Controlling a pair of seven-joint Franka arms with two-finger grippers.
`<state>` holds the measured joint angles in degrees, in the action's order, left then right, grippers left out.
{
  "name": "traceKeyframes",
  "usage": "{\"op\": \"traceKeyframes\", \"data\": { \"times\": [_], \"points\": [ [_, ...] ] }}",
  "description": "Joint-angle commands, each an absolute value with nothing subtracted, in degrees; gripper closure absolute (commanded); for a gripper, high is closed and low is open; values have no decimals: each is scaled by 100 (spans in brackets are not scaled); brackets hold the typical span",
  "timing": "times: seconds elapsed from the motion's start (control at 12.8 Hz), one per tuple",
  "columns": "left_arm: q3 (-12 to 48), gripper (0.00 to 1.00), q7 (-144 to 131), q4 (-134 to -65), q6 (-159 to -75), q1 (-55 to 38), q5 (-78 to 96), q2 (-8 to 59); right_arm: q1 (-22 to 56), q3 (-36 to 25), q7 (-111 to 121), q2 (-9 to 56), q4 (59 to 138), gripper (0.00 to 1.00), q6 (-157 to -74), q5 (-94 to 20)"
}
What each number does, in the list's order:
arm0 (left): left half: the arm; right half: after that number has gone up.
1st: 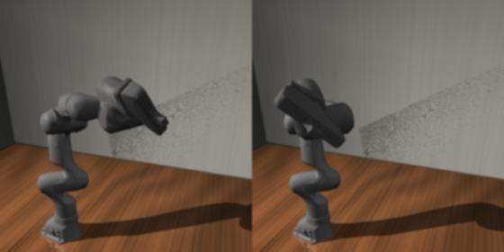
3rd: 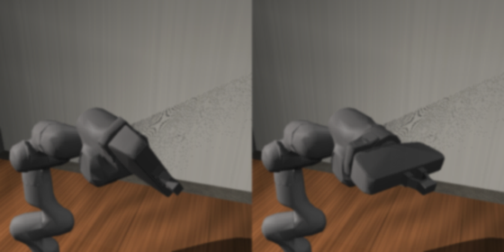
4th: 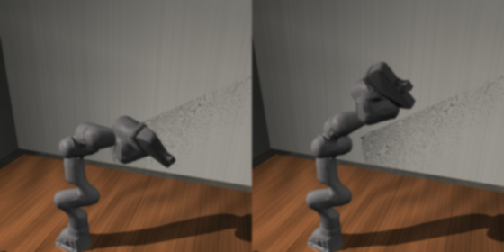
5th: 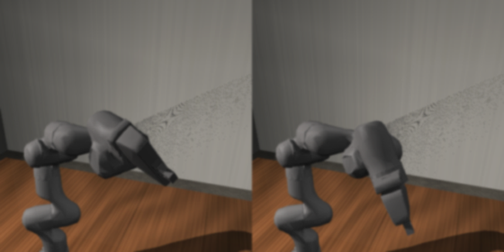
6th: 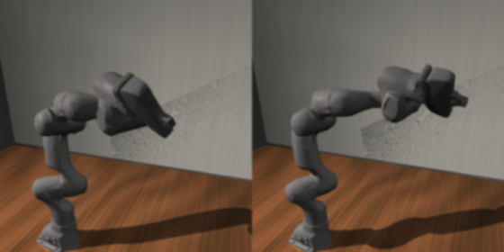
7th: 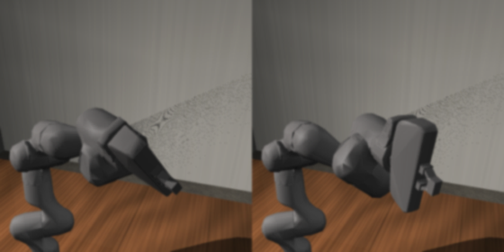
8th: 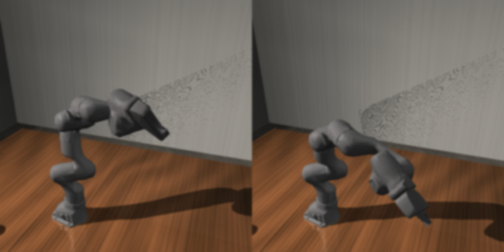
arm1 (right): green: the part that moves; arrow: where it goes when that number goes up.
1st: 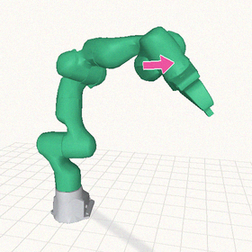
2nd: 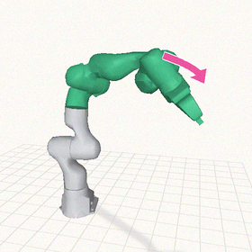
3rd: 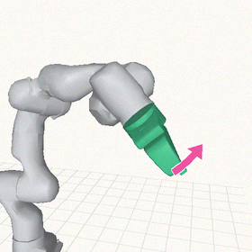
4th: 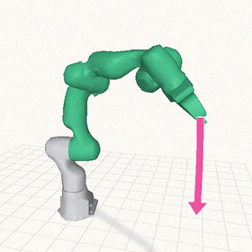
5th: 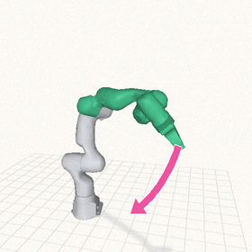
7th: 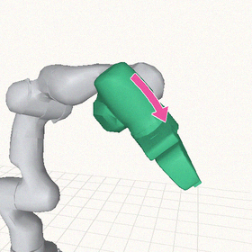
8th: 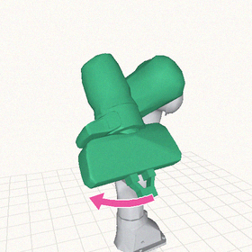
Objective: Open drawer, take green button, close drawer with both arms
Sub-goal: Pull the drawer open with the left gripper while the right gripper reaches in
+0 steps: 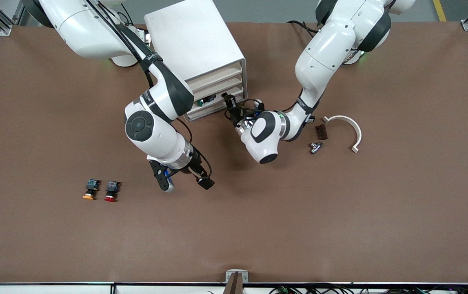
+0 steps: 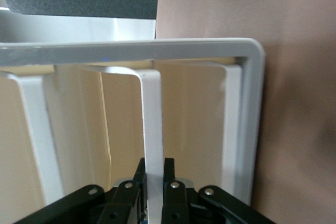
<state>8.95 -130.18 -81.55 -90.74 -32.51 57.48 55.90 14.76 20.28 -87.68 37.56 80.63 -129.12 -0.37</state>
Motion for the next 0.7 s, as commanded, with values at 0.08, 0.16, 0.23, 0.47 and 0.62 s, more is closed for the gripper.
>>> {"op": "traceKeyframes", "data": {
  "times": [0.08, 0.16, 0.23, 0.47, 0.62],
  "points": [
    [861, 100, -12526, -7981, -9070, -2743, 5818, 5642, 1538, 2013, -8894, 3815, 7892, 0, -12841, 61],
    [827, 99, -12446, -7937, -9140, -2690, 5827, 5686, 1582, 2013, -8895, 3806, 7893, 0, -12841, 88],
    [826, 98, -12419, -7884, -9297, -2689, 5827, 5713, 1634, 2013, -8903, 3788, 7910, 0, -12815, 201],
    [800, 96, -12392, -7884, -9431, -2585, 5801, 5722, 1696, 2013, -9044, 3788, 7980, 0, -12578, 421],
    [791, 85, -12384, -7884, -9396, -2435, 5775, 5713, 1696, 2021, -9018, 3675, 8243, 0, -12490, 737]
  ]
}}
